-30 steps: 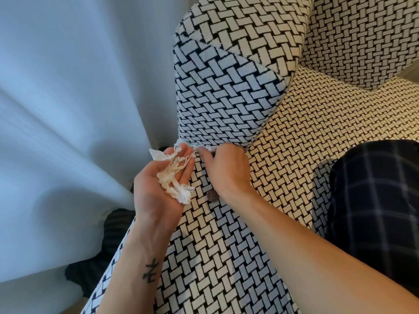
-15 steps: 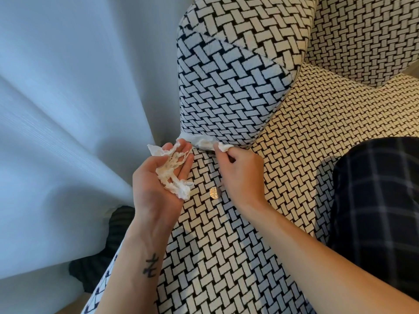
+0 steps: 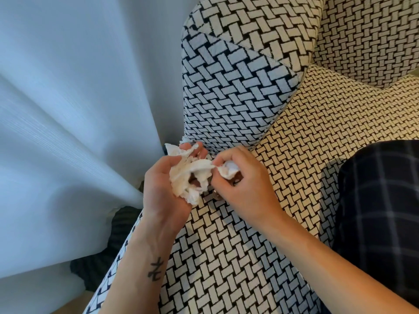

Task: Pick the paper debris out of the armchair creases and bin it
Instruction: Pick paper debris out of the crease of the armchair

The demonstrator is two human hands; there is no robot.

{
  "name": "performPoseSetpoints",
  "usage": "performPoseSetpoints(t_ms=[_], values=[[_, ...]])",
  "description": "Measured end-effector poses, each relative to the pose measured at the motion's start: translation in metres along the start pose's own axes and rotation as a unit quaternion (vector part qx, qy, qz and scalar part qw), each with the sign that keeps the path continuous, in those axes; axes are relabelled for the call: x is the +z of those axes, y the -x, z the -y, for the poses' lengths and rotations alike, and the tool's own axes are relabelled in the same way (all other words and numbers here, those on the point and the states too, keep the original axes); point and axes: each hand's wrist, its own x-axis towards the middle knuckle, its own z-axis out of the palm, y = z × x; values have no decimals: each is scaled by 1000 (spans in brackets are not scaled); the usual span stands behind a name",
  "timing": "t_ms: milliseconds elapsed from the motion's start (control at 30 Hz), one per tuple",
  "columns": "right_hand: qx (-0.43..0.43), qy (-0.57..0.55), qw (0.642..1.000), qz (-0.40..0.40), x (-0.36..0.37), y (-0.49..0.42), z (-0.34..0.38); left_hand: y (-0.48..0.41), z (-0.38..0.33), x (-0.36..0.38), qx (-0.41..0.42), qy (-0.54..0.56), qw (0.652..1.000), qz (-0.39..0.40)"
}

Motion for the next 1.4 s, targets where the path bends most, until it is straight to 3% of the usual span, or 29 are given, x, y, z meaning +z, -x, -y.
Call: performPoseSetpoints(t_ms=[233,633,867,967,1100,1267,1400], values=[[-64,49,997,13,16,-14,9,-5,-1,-5,26,-6,1000,4],[66,-58,996,18,5,-17,6,-8,-2,-10,72,-40,996,-31],[77,-61,994,42,5,-19,3,-9,-5,-13,104,-25,992,-74],[101,-20,994,20,1,-18,-1,-9,-6,-17,129,-12,987,-93],[98,113,987,65,1,-16,-1,-9,-7,-18,145,-21,985,-95],[37,383,922,41,9,-12,20,-7,-7,-16,145,-33,985,-90],[62,410,905,91,10,-25,34,-6,-8,-16,143,-32,985,-89]])
